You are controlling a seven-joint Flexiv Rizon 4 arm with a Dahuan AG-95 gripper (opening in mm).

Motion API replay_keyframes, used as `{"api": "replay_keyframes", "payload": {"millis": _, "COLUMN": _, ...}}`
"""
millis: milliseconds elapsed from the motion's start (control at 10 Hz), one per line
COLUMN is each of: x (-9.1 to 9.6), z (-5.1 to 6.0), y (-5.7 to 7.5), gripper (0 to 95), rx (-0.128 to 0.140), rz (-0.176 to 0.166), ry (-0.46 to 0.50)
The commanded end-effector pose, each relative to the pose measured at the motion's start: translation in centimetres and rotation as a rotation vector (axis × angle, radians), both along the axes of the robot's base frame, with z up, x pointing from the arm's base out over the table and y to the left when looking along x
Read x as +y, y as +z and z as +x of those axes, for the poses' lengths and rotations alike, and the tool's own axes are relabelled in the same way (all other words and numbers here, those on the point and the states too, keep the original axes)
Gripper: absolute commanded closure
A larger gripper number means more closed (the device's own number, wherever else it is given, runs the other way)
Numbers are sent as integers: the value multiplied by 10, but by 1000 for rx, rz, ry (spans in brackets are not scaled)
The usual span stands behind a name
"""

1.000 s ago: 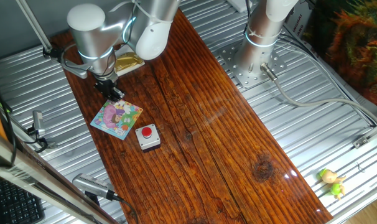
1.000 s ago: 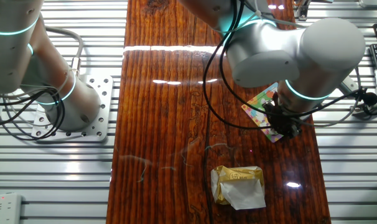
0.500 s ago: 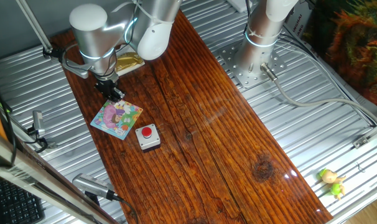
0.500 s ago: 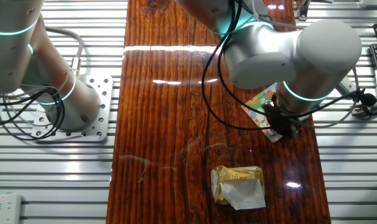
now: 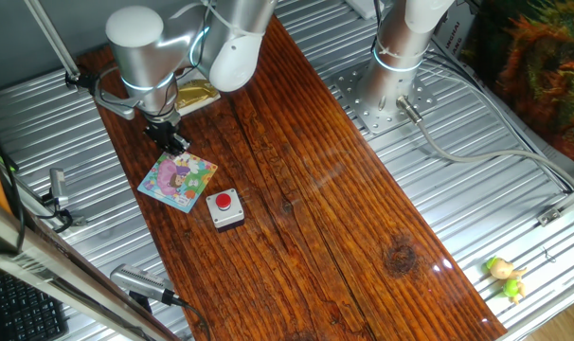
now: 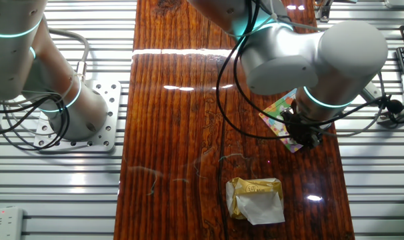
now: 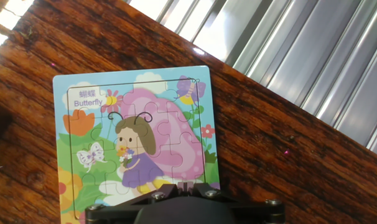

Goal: Assemble one piece of a puzzle

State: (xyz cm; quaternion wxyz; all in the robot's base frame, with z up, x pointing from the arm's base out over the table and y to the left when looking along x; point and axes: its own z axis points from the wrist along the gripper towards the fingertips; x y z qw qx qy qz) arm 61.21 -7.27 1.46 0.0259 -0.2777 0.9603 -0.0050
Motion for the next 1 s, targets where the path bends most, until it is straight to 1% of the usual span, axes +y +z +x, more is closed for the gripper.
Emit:
{"api": "replay_keyframes", "payload": {"millis": 100, "x": 1, "z": 0, "y": 4, "gripper": 950, "rx": 2, "rz": 4, "ry": -2}}
{"api": "replay_keyframes", "payload": {"millis": 300, "x": 1, "z": 0, "y": 7, "gripper": 950, "rx": 3, "rz": 3, "ry": -9}}
{"api": "replay_keyframes", "payload": {"millis": 500, "x": 2, "z": 0, "y": 15, "gripper": 950, "rx": 1, "rz": 2, "ry": -58}}
{"api": "replay_keyframes", "payload": {"millis": 700, "x": 5, "z": 5, "y": 25, "gripper": 950, "rx": -1, "rz": 0, "ry": -110}}
{"api": "replay_keyframes", "payload": {"millis": 900, "x": 9, "z": 12, "y": 33, "gripper": 950, "rx": -8, "rz": -4, "ry": -201}}
{"api": "replay_keyframes", "payload": {"millis": 1000, "x": 13, "z": 23, "y": 44, "gripper": 950, "rx": -21, "rz": 10, "ry": -334}}
